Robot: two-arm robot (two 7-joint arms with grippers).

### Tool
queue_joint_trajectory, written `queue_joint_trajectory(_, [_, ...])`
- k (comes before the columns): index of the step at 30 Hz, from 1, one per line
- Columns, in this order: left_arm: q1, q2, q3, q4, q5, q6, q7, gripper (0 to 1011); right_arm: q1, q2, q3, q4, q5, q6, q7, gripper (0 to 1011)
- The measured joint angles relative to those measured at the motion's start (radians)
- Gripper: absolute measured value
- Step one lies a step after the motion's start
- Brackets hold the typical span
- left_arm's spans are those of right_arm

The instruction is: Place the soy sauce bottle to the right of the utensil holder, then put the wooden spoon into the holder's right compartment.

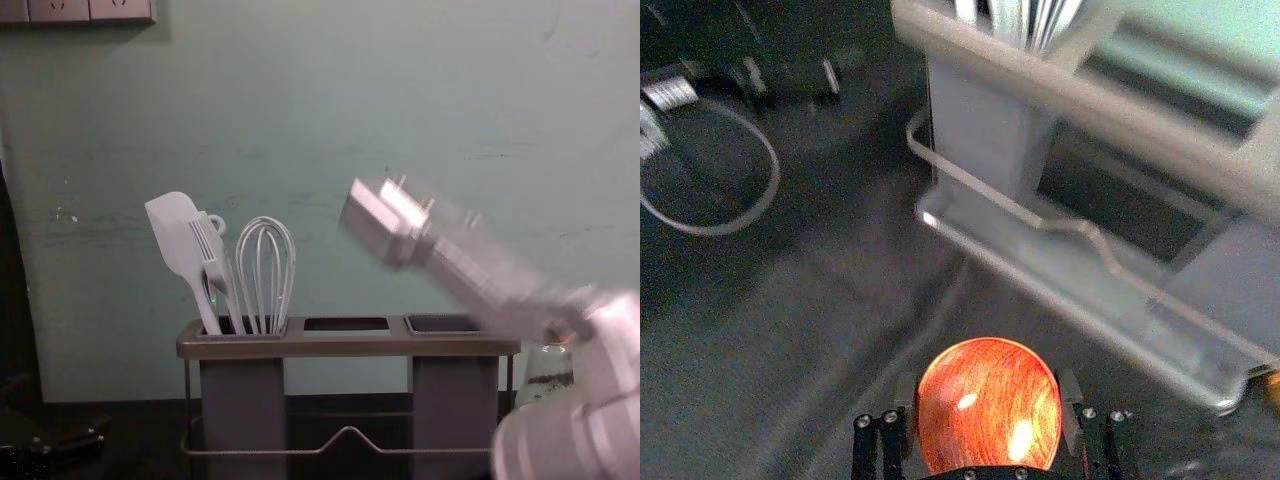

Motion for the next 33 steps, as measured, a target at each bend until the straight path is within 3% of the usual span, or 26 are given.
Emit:
queue_joint_trajectory(10, [0.000,0.000,0.000,0.000,0.000,0.000,0.000,1000,-0.121,0.071,0.020,-0.184,-0.040,-0.173,-0.016,838])
queue_joint_trajectory(17, [0.000,0.000,0.000,0.000,0.000,0.000,0.000,1000,-0.224,0.103,0.056,-0.249,-0.057,-0.348,-0.054,837])
queue_joint_trajectory(19, [0.000,0.000,0.000,0.000,0.000,0.000,0.000,1000,-0.266,0.110,0.081,-0.264,-0.053,-0.433,-0.068,838])
queue_joint_trajectory(21, [0.000,0.000,0.000,0.000,0.000,0.000,0.000,1000,-0.304,0.115,0.108,-0.276,-0.040,-0.519,-0.078,838])
queue_joint_trajectory(26, [0.000,0.000,0.000,0.000,0.000,0.000,0.000,1000,-0.364,0.121,0.158,-0.290,-0.009,-0.663,-0.083,838])
queue_joint_trajectory(28, [0.000,0.000,0.000,0.000,0.000,0.000,0.000,1000,-0.392,0.126,0.186,-0.291,0.023,-0.751,-0.081,838])
queue_joint_trajectory(33, [0.000,0.000,0.000,0.000,0.000,0.000,0.000,1000,-0.426,0.138,0.219,-0.276,0.079,-0.908,-0.078,837])
